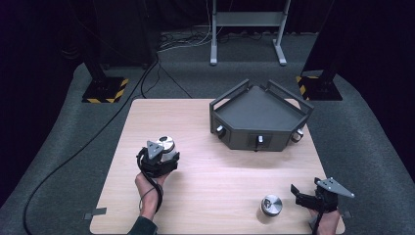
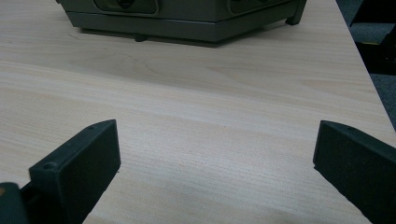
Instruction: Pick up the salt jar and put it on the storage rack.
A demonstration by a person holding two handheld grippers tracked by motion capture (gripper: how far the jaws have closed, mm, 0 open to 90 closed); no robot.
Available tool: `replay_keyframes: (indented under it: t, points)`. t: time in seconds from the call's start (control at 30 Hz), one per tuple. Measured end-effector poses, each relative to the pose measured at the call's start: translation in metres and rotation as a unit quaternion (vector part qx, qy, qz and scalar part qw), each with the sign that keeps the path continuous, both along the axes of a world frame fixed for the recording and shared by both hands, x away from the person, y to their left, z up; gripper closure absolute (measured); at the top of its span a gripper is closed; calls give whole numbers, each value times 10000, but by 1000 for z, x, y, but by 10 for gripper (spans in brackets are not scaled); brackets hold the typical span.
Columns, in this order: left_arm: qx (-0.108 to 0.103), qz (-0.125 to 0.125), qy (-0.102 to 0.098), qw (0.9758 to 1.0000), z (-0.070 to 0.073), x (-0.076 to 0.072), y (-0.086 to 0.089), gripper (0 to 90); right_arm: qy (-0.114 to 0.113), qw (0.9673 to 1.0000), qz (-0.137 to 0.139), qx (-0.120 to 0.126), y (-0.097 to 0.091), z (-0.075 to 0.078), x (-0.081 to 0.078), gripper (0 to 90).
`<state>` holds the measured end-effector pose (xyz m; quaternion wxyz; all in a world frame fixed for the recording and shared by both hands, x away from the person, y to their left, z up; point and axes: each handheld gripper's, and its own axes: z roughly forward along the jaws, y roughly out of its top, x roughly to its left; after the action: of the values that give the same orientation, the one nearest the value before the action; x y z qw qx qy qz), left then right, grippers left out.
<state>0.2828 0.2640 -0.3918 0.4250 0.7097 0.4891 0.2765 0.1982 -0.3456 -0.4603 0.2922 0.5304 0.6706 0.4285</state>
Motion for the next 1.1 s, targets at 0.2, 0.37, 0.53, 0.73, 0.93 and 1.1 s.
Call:
replay_keyframes:
  t: [0.2,0.37,0.53,0.73,0.93,1.1]
  points:
    - [-81,8,46,10000,1,1,-1,316,11,10000,-19,-10,1,0,0,0]
    - [-99,10,104,9999,3,4,-3,316,23,10000,-20,-63,3,1,0,0]
    - [-100,3,108,9999,4,4,-6,316,-13,10000,-28,-49,2,0,-1,0]
    - [-117,-27,122,9999,5,8,-11,317,9,10000,-29,-83,3,1,0,0]
    - [-124,-101,67,9998,8,9,-17,316,-2,10000,-29,-48,2,0,0,0]
    - [-134,-181,97,9997,10,14,-22,316,-33,10000,-32,-28,2,-1,-1,0]
